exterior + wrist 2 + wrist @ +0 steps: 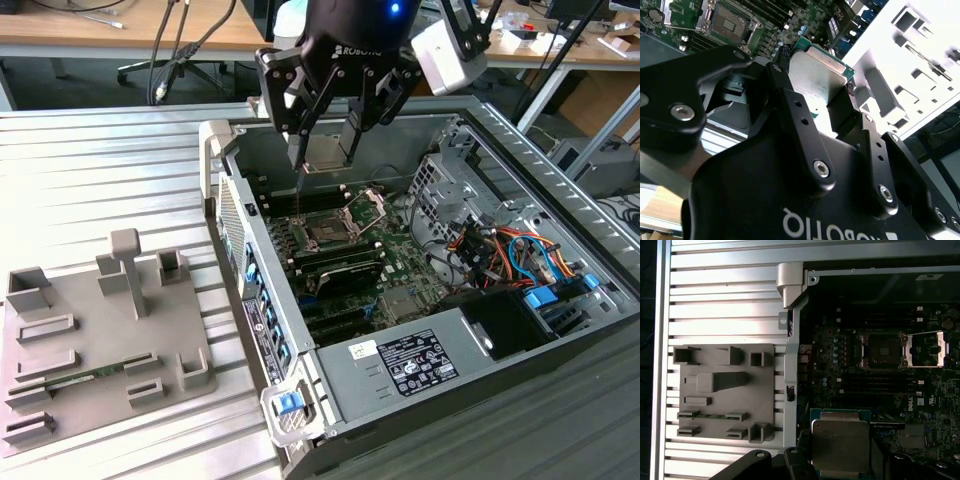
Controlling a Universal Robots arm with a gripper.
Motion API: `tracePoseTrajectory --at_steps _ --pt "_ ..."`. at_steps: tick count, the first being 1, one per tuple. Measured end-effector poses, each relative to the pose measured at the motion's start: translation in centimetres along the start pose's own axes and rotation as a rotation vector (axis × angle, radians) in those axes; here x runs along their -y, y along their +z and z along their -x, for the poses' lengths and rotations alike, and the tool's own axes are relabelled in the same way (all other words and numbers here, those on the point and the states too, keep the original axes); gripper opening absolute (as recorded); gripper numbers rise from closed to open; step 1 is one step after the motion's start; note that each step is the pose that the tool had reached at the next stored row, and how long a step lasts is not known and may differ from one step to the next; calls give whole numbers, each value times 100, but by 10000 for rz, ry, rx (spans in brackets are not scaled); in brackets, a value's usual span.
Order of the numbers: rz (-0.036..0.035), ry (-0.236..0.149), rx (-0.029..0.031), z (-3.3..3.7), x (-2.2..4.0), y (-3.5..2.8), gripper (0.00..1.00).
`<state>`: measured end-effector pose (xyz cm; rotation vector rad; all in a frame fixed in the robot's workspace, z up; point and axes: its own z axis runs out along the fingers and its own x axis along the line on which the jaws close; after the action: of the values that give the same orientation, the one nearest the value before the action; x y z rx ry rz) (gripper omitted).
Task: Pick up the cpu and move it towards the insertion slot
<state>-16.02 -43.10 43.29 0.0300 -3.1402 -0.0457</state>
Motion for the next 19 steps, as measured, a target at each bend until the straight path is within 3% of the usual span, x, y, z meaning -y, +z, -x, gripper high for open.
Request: tracePoseTrajectory --at_steps 19 --pt "-4 0 0 70 2 28 55"
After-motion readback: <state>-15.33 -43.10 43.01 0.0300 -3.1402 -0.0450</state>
